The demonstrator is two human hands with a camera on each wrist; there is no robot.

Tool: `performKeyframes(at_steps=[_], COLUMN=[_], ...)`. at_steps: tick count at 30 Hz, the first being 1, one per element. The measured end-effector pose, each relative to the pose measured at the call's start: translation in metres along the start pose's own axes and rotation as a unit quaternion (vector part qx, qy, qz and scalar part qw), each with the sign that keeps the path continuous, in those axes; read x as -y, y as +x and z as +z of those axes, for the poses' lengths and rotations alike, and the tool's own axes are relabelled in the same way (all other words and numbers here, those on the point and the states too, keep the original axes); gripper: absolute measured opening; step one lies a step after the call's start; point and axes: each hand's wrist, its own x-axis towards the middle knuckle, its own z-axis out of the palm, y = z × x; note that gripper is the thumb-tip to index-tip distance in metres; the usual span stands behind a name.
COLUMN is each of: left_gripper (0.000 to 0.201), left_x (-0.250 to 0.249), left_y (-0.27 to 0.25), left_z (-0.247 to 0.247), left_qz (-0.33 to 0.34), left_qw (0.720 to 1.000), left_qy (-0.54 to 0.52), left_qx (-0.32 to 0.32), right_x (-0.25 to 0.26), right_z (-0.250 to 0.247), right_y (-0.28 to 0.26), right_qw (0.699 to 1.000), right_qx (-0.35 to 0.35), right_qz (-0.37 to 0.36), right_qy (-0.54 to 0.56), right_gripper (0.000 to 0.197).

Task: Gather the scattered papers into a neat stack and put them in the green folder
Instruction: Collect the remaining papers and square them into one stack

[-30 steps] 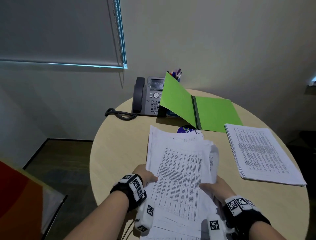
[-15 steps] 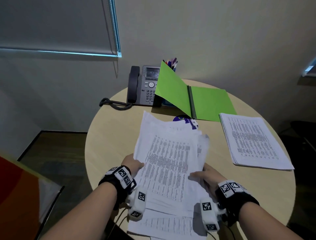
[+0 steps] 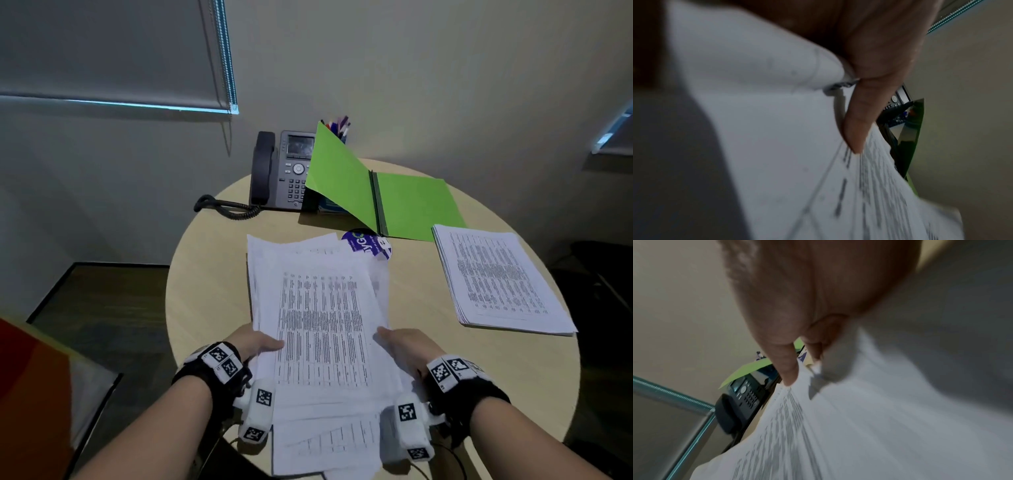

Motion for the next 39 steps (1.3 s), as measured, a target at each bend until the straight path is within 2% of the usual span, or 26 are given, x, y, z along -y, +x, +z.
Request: performKeyframes(at_steps=[2,4,6,9,11,13,16,19,22,24,26,29,33,36,39], left_gripper=[0.071,0.072,0.057,0.051,0.043,0.043,0.039,0.018,0.013,0.013,0.018,0.026,0.020,0.015,0.008], left_x=[0.008,0.013,0.009,-0.001,-0.014,-0.035,-0.075,-0.116,-0.140,-0.139,-0.130,-0.108,-0.090,-0.096,-0.110], left_y=[0.002,0.001,-0.006,-0.014,-0.024,-0.037,-0.062,-0.087,-0.104,-0.101,-0.093,-0.080,-0.067,-0.064,-0.073], left_z=[-0.002,-0.002,0.004,0.013,0.012,0.003,-0.016,-0.034,-0.048,-0.049,-0.039,-0.017,-0.008,-0.019,-0.025], left_qz=[-0.007,-0.008,0.009,0.058,0.104,0.158,0.263,0.351,0.411,0.416,0.412,0.371,0.319,0.341,0.386], left_qw=[1.000,0.998,0.996,0.997,0.991,0.977,0.934,0.896,0.869,0.872,0.879,0.898,0.919,0.912,0.886], left_qy=[-0.006,-0.020,-0.039,-0.048,-0.088,-0.143,-0.238,-0.262,-0.255,-0.232,-0.215,-0.213,-0.215,-0.203,-0.224], left_qx=[0.029,0.060,0.075,0.034,0.006,-0.011,-0.035,-0.073,-0.104,-0.107,-0.106,-0.104,-0.083,-0.099,-0.125], right_x=[-0.002,-0.009,-0.019,-0.019,-0.009,0.008,0.046,0.085,0.104,0.103,0.094,0.069,0.053,0.055,0.067], right_z=[-0.006,-0.006,0.000,0.012,0.012,0.005,-0.016,-0.038,-0.049,-0.051,-0.045,-0.030,-0.022,-0.025,-0.031], right_y=[0.006,0.007,0.007,0.003,0.000,-0.004,-0.013,-0.029,-0.047,-0.053,-0.051,-0.035,-0.024,-0.026,-0.032], right_qw=[0.998,0.994,0.994,0.996,0.991,0.978,0.952,0.919,0.896,0.893,0.909,0.923,0.923,0.914,0.896], right_qx=[-0.016,0.012,0.040,0.023,0.002,-0.036,-0.097,-0.170,-0.209,-0.218,-0.197,-0.167,-0.170,-0.168,-0.188], right_qz=[0.000,0.020,0.049,0.047,-0.003,-0.056,-0.146,-0.245,-0.295,-0.306,-0.284,-0.245,-0.230,-0.237,-0.258], right_qy=[0.059,0.107,0.091,0.078,0.131,0.196,0.251,0.257,0.259,0.247,0.235,0.247,0.256,0.283,0.308], right_gripper=[0.032,0.039,0.041,0.023,0.007,0.022,0.028,0.032,0.040,0.037,0.026,0.017,0.025,0.021,0.018])
